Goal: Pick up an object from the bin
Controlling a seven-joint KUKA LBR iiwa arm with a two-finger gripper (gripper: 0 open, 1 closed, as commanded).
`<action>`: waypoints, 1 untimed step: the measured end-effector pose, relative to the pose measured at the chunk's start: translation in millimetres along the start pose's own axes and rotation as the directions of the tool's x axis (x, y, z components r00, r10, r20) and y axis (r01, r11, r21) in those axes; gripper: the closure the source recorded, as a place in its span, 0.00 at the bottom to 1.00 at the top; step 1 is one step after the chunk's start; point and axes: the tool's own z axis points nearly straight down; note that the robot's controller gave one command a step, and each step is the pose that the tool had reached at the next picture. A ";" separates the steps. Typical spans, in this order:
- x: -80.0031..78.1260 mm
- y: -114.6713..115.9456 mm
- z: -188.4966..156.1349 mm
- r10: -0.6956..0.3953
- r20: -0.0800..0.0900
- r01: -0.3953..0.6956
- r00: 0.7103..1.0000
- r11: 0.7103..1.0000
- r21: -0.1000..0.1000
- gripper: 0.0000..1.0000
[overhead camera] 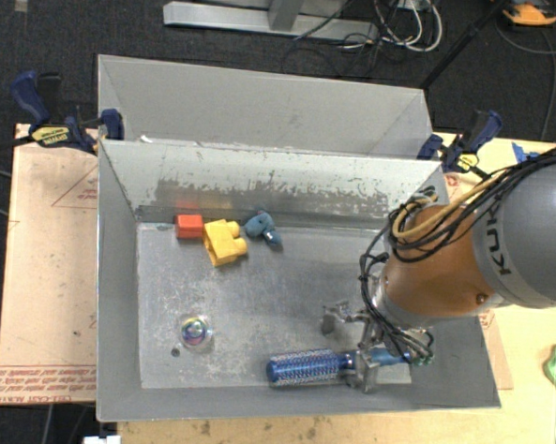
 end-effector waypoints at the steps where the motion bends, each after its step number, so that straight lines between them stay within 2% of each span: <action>1: -6.2 37.8 -30.6 -0.228 -0.004 0.227 0.974 0.974 -0.004 0.00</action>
Offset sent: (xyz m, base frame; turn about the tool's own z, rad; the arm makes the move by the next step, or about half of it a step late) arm -0.0065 0.0361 0.0303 -0.2302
